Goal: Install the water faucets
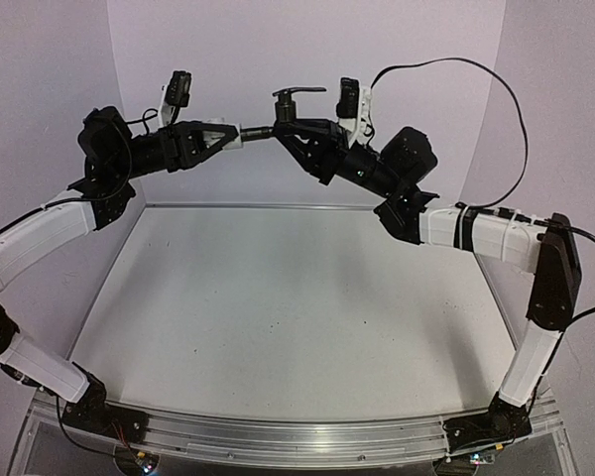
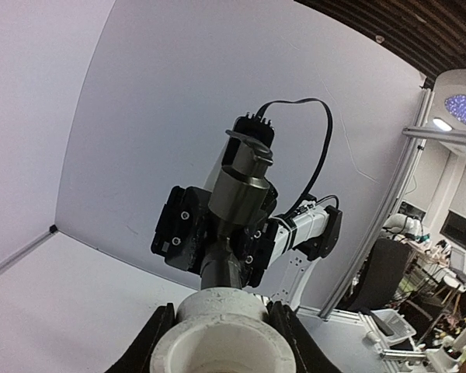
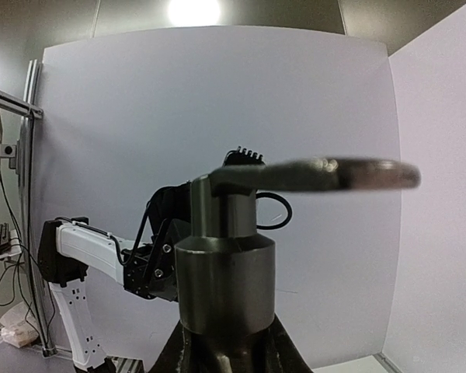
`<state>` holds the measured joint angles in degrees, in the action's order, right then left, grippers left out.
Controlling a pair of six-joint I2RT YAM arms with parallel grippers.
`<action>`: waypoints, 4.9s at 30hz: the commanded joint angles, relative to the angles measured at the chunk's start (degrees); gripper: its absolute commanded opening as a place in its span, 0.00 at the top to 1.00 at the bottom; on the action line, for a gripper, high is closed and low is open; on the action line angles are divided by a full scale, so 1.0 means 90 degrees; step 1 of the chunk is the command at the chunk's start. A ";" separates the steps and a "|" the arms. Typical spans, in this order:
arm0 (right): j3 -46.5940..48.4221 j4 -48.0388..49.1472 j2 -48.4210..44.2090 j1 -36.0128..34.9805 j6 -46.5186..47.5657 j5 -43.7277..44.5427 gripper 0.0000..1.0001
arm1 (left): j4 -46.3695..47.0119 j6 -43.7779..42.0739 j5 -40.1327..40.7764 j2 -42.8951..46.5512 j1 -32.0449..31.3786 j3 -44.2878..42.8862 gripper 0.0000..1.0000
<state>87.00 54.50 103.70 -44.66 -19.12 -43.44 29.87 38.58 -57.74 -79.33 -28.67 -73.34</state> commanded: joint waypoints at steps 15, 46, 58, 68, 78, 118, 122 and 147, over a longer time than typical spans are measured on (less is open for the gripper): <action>0.1010 -0.1541 0.0834 -0.0142 -0.1354 -0.0101 1.00 | -0.0270 -0.3113 -0.0206 0.0476 -0.0321 0.0582 1.00; 0.2348 -0.2589 0.1974 -0.0036 -0.4662 -0.1601 1.00 | -0.4039 -0.9618 0.2500 0.0900 -0.0692 0.1086 1.00; 0.1580 -0.2003 0.1815 -0.0018 -0.6426 -0.1331 1.00 | -0.2497 -1.0552 0.4718 0.1011 -0.1532 0.1942 1.00; -0.0005 -0.0873 0.0908 0.0211 -0.6344 -0.0031 1.00 | -0.1329 -0.9035 0.5148 0.1151 -0.1619 0.2373 1.00; -0.1674 -0.0771 0.0371 0.1035 -0.2723 -0.0072 1.00 | -0.1336 -0.4857 0.4785 0.1367 -0.1571 0.2608 1.00; -0.0319 0.3597 -0.0331 0.0840 -0.0308 -0.1088 1.00 | 0.6789 0.8080 0.0076 -0.1788 -0.0399 -0.0152 1.00; -0.0090 0.3761 -0.0083 0.0775 -0.0642 -0.1125 1.00 | 0.6795 0.8035 0.0062 -0.1697 -0.0487 -0.0065 1.00; -0.0140 0.3929 0.0272 0.0299 -0.0846 -0.1135 1.00 | 0.6791 0.7603 0.0265 -0.1543 -0.0614 -0.0147 1.00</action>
<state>86.65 75.51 106.30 -39.93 -27.23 -53.33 74.08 108.97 -57.33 -96.14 -33.82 -72.01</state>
